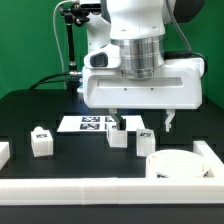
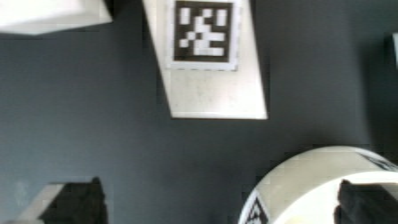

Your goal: Assemble stool

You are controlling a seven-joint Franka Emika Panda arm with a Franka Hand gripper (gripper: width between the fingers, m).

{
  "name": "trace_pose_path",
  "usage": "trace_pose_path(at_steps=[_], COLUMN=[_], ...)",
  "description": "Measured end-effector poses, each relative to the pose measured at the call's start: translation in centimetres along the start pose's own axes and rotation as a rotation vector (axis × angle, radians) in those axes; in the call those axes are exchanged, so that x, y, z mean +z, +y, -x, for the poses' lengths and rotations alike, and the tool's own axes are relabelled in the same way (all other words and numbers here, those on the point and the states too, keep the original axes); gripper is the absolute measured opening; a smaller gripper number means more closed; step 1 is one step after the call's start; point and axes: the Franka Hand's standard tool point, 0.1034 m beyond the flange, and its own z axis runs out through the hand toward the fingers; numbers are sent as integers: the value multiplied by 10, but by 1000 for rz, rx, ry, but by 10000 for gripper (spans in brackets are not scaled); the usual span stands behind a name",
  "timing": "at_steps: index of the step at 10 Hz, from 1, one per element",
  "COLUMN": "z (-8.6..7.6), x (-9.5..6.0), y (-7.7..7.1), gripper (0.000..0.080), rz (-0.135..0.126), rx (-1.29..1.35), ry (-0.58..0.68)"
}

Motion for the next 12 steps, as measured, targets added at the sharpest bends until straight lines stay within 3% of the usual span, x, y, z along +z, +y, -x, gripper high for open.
trace_pose_path(at_steps=[2, 10, 12], z=[0, 15, 17], x=[5, 11, 16], y=[0, 4, 1], gripper=[649, 649, 649], rz=[1, 69, 77], rx=[-49, -135, -150], ry=[-3, -559, -641])
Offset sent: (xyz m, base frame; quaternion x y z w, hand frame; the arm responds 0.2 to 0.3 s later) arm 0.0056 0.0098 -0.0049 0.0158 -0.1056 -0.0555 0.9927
